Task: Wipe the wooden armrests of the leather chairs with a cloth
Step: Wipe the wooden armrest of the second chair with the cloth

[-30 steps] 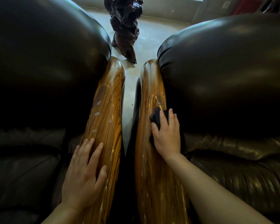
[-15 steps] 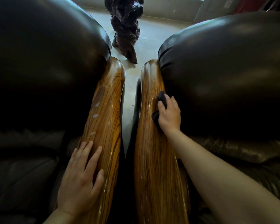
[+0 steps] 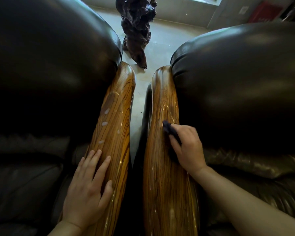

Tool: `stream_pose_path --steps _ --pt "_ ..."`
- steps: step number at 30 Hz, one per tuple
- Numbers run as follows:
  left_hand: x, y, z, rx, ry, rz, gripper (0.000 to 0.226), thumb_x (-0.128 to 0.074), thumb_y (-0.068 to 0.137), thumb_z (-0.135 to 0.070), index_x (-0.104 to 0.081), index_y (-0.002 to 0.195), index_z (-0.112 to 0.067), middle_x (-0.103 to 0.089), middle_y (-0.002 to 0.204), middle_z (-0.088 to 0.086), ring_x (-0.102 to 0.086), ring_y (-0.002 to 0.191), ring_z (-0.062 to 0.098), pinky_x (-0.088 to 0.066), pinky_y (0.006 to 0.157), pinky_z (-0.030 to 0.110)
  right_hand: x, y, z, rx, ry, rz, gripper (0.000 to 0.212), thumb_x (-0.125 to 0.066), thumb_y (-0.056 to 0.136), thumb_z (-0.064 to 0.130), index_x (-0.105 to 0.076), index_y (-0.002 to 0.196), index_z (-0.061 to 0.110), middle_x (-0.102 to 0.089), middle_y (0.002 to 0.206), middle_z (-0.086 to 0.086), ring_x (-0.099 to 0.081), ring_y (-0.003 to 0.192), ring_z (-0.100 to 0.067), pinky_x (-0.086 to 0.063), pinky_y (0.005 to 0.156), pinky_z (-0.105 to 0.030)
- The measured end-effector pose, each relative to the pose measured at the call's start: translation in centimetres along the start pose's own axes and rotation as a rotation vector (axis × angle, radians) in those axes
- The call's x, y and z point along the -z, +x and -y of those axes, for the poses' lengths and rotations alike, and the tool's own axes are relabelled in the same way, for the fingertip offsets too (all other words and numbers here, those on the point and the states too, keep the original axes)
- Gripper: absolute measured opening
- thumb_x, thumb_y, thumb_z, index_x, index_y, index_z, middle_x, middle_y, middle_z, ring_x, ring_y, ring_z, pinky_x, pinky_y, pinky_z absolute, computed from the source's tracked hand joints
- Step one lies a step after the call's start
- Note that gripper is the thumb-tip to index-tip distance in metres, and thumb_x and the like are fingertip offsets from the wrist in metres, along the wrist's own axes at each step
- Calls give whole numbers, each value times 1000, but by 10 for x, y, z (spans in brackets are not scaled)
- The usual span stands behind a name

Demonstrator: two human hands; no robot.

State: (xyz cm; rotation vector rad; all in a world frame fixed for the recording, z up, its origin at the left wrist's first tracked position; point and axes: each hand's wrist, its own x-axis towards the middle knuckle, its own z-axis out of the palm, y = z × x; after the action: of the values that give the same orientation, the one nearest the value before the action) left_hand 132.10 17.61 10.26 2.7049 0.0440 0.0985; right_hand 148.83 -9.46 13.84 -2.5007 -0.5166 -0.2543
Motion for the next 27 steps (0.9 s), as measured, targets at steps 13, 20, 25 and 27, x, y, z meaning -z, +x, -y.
stream_pose_path --steps 13,20,25,27 --pt "1 1 0 -18 18 -6 66 -43 89 -42 -36 150 -17 -30 159 9 -22 150 26 -10 123 43 -9 33 -4 68 -180 403 65 -27 97 66 -21 157 41 -8 168 13 0 155 -15 -6 125 -44" --pt "0 1 -1 -11 30 -10 64 -43 90 -42 -38 149 -17 -30 159 8 -20 150 23 -9 123 41 -34 136 -21 -138 -243 287 57 -33 102 58 -33 155 36 -17 168 3 -7 155 -28 -9 125 -45" --pt "-1 1 0 -20 29 -22 64 -42 91 -42 -39 149 -16 -30 159 10 -22 150 25 -14 121 46 -31 126 -7 -80 -191 248 47 -37 104 51 -49 146 35 -33 162 7 -21 152 -25 -14 124 -47" --pt "0 1 -1 -22 14 -26 63 -43 91 -41 -40 148 -15 -32 158 11 -23 150 26 -15 121 47 -24 70 0 27 -140 266 45 -34 104 52 -48 145 40 -32 162 11 -19 153 -19 -13 124 -50"
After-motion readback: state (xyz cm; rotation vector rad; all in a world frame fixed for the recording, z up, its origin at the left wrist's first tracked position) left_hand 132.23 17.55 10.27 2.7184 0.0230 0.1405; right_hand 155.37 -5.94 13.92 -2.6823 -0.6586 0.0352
